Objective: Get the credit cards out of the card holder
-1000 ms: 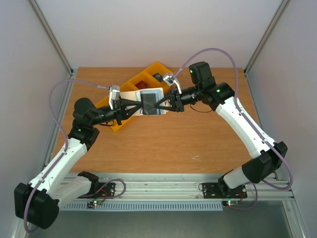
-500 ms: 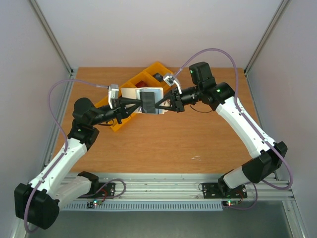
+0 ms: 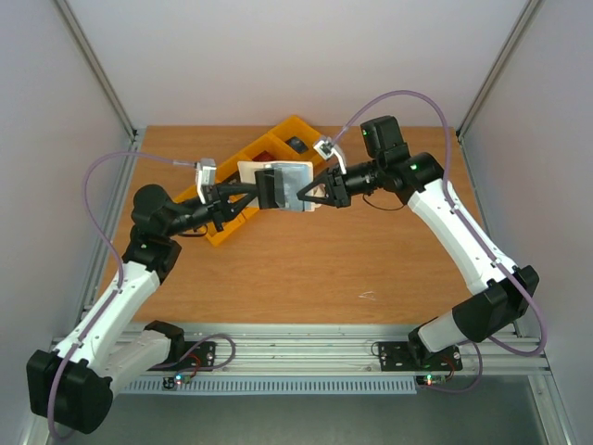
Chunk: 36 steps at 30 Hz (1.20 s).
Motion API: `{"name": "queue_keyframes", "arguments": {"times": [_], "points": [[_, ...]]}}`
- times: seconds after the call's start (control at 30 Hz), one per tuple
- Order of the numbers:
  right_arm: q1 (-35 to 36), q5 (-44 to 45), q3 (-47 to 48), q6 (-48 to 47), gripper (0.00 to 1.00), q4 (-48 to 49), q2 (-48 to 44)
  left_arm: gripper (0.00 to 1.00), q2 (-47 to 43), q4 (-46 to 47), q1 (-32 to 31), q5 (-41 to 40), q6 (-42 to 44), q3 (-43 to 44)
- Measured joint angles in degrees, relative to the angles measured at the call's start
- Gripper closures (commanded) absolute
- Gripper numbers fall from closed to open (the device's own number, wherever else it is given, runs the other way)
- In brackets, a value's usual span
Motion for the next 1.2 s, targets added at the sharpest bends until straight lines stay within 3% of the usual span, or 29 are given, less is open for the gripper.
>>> {"name": "queue_keyframes", "arguments": {"times": [0.17,0.33,0.57,0.67,0.83,0.97,1.07,1.2], "points": [[-1.4,3.1,-0.2,1.6,0.99,-0.6,0.0,1.00,-0.5,-2.8,0.0,-1.7,1.8,-0.1],[-8.5,6.9,-2.5,6.5,0.99,-0.8,0.8,1.00,-2.3,-9.6,0.0,-7.3,8.4,-0.1],[-11.8,12.4,-4.2,10.1,0.99,-3.6,5.5,1.00,-4.5,-17.6,0.0,-16.2,24.7,-0.1],[-11.7,13.1,-5.4,10.4,0.99,-4.3,5.7,1.00,-6.9,-16.6,0.0,-20.2,34.0,-1.1],[-11.7,13.3,-5.6,10.5,0.99,-4.3,5.7,1.00,-16.6,-10.4,-0.8,-17.2,55.8,-7.8],[-11.7,13.0,-5.6,10.5,0.99,-4.3,5.8,1.00,-21.5,-7.0,-3.1,-11.8,88.4,-15.1],[-11.7,12.6,-5.5,10.5,0.99,-4.3,5.9,1.00,-19.4,-3.8,-3.3,-9.7,108.3,-19.5],[-11.7,12.0,-4.8,10.1,0.99,-4.4,6.8,1.00,-14.0,2.7,-3.3,-6.9,125.9,-22.1]]}}
